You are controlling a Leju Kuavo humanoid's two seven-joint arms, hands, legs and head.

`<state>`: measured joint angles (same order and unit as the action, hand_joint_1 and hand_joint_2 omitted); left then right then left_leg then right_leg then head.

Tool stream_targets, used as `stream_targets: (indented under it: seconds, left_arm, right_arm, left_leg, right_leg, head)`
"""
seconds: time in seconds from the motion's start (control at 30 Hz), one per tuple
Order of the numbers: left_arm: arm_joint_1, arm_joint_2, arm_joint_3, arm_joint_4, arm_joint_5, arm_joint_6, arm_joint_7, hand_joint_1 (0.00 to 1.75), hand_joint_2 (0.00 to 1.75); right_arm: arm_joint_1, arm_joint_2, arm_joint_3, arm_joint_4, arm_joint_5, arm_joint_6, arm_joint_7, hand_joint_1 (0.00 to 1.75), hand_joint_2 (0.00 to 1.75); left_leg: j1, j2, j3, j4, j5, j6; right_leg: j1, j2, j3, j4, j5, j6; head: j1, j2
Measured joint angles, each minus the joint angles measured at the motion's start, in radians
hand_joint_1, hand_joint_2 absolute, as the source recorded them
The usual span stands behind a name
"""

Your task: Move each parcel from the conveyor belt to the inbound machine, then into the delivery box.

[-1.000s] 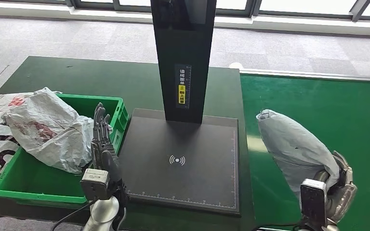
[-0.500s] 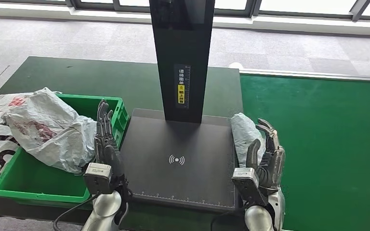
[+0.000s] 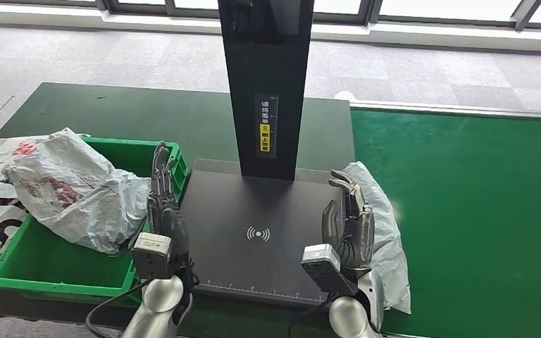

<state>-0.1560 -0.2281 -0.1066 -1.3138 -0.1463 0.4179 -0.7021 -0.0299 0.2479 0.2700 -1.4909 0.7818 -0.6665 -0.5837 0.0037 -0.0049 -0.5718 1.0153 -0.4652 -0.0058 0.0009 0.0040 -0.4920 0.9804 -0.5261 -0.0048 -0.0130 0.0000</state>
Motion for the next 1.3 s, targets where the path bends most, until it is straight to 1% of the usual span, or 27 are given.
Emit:
stream_targets:
  seconds: [0.07, 0.2, 0.3, 0.43, 0.47, 0.63, 0.8, 0.9, 1.03, 1.2, 1.3]
  left_arm:
    - [-0.005, -0.001, -0.009, 0.006, 0.001, -0.001, 0.0, 0.0, 0.0]
    - [-0.01, -0.004, -0.017, 0.016, 0.002, -0.002, 0.0, 0.0, 0.0]
    - [-0.008, -0.004, -0.018, 0.02, 0.002, 0.005, 0.0, 0.0, 0.0]
    - [0.054, 0.002, -0.018, -0.038, 0.003, 0.037, 0.0, 0.0, 0.0]
    - [0.067, 0.004, -0.018, -0.051, 0.003, 0.039, -0.001, 0.0, 0.0]
    - [0.092, 0.011, -0.018, -0.083, 0.001, 0.041, -0.001, 0.0, 0.0]
    - [0.111, 0.015, -0.017, -0.103, -0.008, 0.04, -0.001, 0.0, 0.0]
    - [0.116, 0.015, -0.017, -0.109, -0.01, 0.04, -0.001, 0.0, 0.0]
    - [0.119, 0.015, -0.017, -0.113, -0.011, 0.04, -0.001, 0.0, 0.0]
    - [0.12, 0.015, -0.017, -0.116, -0.027, 0.028, -0.001, 0.0, 0.0]
    - [0.121, 0.013, -0.017, -0.117, -0.04, 0.019, 0.0, 0.0, 0.0]
  right_arm:
    - [-0.006, 0.0, 0.027, 0.006, -0.005, -0.002, 0.002, 1.75, 1.75]
    - [-0.012, 0.0, 0.057, 0.014, -0.009, -0.003, 0.004, 0.0, 1.75]
    - [-0.016, 0.0, 0.066, 0.02, 0.009, -0.005, 0.028, 0.0, 1.75]
    - [-0.022, -0.005, 0.037, 0.018, 0.134, -0.026, 0.137, 0.0, 1.75]
    - [-0.021, -0.008, 0.027, 0.014, 0.152, -0.029, 0.151, 0.0, 1.75]
    - [0.009, -0.014, -0.018, -0.034, 0.23, -0.033, 0.177, 0.0, 1.75]
    - [0.084, -0.018, -0.1, -0.12, 0.257, -0.034, 0.211, 0.0, 1.75]
    - [0.115, -0.022, -0.127, -0.156, 0.262, -0.034, 0.225, 0.0, 1.75]
    - [0.134, -0.025, -0.142, -0.18, 0.269, -0.034, 0.236, 0.0, 1.75]
    - [0.16, -0.027, -0.146, -0.203, 0.315, -0.034, 0.32, 0.0, 1.75]
    - [0.173, -0.029, -0.146, -0.227, 0.338, -0.034, 0.347, 0.0, 1.75]
  left_leg:
    - [0.0, 0.0, 0.0, 0.0, 0.0, 0.0]
    - [0.0, 0.0, 0.0, 0.0, 0.0, 0.0]
    - [0.0, 0.0, -0.001, 0.0, 0.0, 0.0]
    - [0.0, 0.0, -0.001, 0.0, 0.0, 0.0]
    - [0.0, 0.0, -0.001, 0.0, 0.0, 0.0]
    - [0.0, -0.001, -0.002, 0.0, 0.0, 0.0]
    - [-0.001, -0.001, -0.002, 0.0, 0.0, 0.0]
    - [-0.001, -0.001, -0.002, 0.0, 0.0, 0.0]
    - [-0.001, -0.001, -0.002, 0.0, 0.0, 0.0]
    - [-0.001, -0.001, -0.002, 0.0, 0.0, 0.0]
    - [-0.001, -0.001, -0.002, 0.0, 0.0, 0.0]
  right_leg:
    - [0.0, 0.0, 0.0, 0.0, 0.0, 0.0]
    - [0.0, 0.0, 0.0, 0.0, 0.0, 0.0]
    - [0.0, 0.0, 0.0, 0.0, 0.0, 0.0]
    - [0.0, 0.0, -0.001, 0.0, 0.0, 0.0]
    - [0.0, 0.0, -0.002, 0.0, 0.0, 0.0]
    - [-0.001, -0.001, -0.002, 0.0, 0.0, 0.0]
    - [-0.001, -0.001, -0.002, 0.0, 0.0, 0.0]
    - [-0.001, -0.001, -0.003, 0.0, 0.0, 0.0]
    - [-0.001, -0.001, -0.003, 0.0, 0.0, 0.0]
    - [-0.001, -0.001, -0.003, 0.0, 0.0, 0.0]
    - [-0.001, -0.001, -0.002, 0.0, 0.0, 0.0]
  head:
    - [0.0, 0.0]
    - [0.0, 0.0]
    - [0.0, 0.0]
    - [0.0, 0.0]
    - [0.0, 0.0]
    - [0.0, 0.0]
    - [0.0, 0.0]
    - [0.0, 0.0]
    - [0.0, 0.0]
    - [0.0, 0.0]
    - [0.0, 0.0]
